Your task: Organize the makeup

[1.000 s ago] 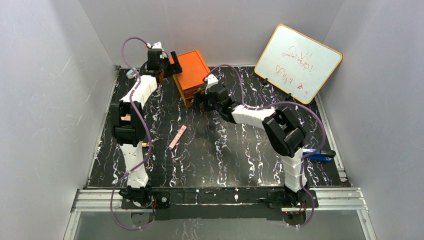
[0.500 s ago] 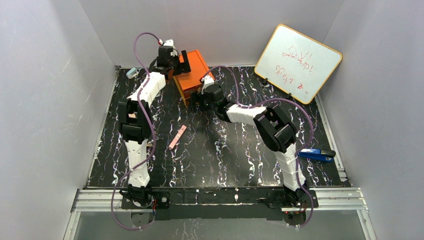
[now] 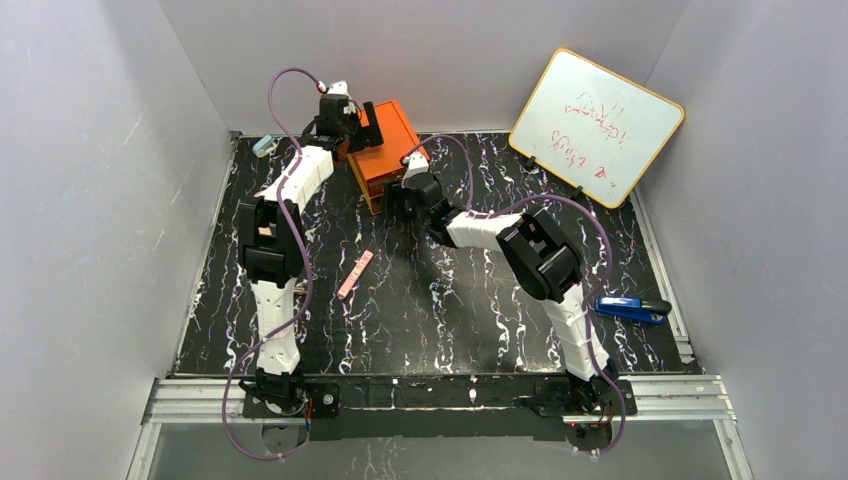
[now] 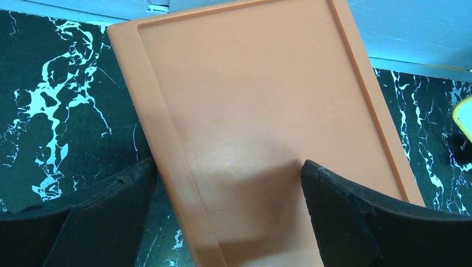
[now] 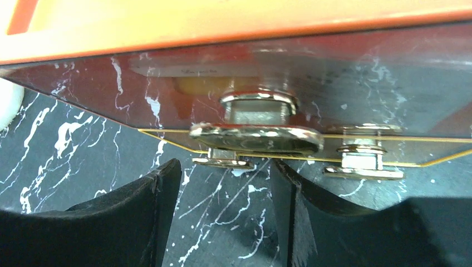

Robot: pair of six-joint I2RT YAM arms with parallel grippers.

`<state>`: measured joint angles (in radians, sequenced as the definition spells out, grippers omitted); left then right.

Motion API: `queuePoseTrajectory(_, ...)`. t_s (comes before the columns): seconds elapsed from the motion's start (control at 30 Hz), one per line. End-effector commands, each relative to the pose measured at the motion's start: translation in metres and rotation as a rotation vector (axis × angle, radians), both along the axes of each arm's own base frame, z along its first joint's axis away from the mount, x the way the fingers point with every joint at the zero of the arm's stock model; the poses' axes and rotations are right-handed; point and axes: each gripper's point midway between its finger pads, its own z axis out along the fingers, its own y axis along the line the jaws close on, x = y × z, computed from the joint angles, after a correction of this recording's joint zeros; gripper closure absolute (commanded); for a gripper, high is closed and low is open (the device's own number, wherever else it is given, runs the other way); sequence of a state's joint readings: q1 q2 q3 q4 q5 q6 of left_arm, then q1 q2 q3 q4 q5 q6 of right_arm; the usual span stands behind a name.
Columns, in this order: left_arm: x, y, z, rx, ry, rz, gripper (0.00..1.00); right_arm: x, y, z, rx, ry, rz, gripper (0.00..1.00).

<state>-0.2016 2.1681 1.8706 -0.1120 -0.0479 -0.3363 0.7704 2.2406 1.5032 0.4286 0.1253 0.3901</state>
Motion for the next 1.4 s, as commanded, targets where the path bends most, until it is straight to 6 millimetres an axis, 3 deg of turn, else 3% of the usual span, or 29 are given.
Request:
queuePoseTrajectory(0.0, -0.023, 0.013, -0.043, 0.060, 0.140, 0.027, 0.02, 0.011, 0.021, 0.024, 0.061, -0.081, -0.026, 0.32)
queuePoseTrajectory(0.27, -0.027, 0.012, -0.049, 0.055, 0.155, 0.021, 0.02, 0.011, 0.033, 0.021, 0.032, -0.106, -0.066, 0.32)
queuePoseTrajectory(0.43, -0.029, 0.012, -0.050, 0.058, 0.160, 0.018, 0.01, 0.012, 0.028, 0.018, -0.014, -0.140, -0.137, 0.40)
queuePoseTrajectory(0.6, -0.030, 0.012, -0.052, 0.059, 0.164, 0.013, 0.02, 0.013, 0.024, 0.018, -0.015, -0.161, -0.174, 0.52)
queuePoseTrajectory(0.83, -0.031, 0.013, -0.053, 0.065, 0.166, 0.009, 0.02, 0.013, 0.023, 0.011, -0.028, -0.163, -0.176, 0.82)
queuePoseTrajectory(0.9, -0.030, 0.014, -0.052, 0.067, 0.166, 0.010, 0.02, 0.011, 0.021, 0.008, -0.039, -0.161, -0.171, 0.84)
queuePoseTrajectory(1.13, -0.029, 0.018, -0.053, 0.077, 0.171, 0.012, 0.01, -0.010, -0.002, -0.014, -0.100, -0.149, -0.153, 0.84)
queuePoseTrajectory(1.37, -0.030, 0.023, -0.054, 0.082, 0.177, 0.018, 0.02, -0.048, -0.030, -0.027, -0.147, -0.119, -0.136, 0.84)
